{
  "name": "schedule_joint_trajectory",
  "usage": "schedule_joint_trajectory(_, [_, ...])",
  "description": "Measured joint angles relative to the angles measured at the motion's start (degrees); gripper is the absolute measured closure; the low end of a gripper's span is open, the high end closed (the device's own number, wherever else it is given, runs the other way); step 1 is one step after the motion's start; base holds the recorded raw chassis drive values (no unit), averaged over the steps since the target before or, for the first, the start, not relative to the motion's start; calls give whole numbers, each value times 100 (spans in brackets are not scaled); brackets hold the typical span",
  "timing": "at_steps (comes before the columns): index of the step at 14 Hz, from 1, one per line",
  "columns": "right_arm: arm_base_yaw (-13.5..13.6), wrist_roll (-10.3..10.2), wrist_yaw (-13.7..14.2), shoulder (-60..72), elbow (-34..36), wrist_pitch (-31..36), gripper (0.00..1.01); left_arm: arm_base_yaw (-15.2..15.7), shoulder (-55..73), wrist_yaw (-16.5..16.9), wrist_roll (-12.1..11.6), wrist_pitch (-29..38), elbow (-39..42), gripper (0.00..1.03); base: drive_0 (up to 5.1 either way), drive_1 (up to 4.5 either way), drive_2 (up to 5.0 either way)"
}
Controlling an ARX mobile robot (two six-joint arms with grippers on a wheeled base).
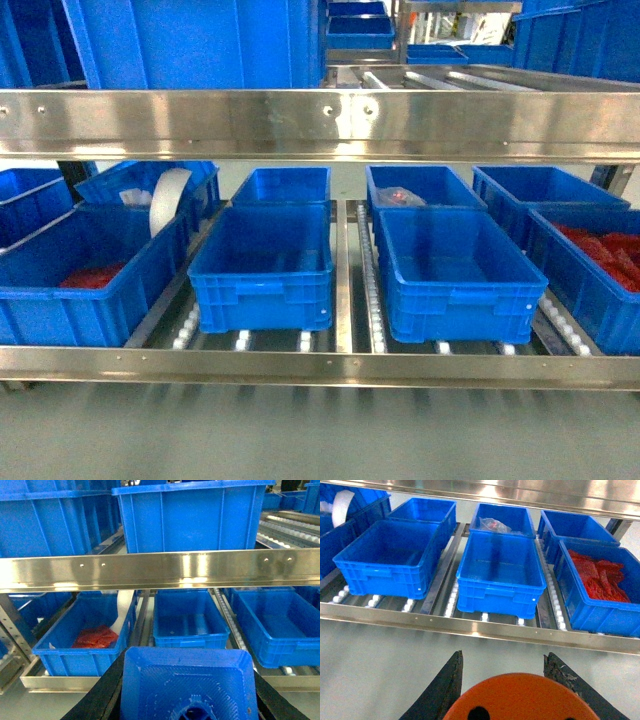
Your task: Sort blue parts and orange caps into right shelf containers
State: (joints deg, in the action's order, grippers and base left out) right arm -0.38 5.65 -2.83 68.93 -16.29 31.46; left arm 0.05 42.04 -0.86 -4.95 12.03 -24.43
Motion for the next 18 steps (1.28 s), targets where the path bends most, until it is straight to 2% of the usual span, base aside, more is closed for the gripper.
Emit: schedule_joint_trajectory(18, [0, 0, 2, 2, 0, -15, 59, 0, 22, -2, 0, -15, 2, 59, -5, 394, -403])
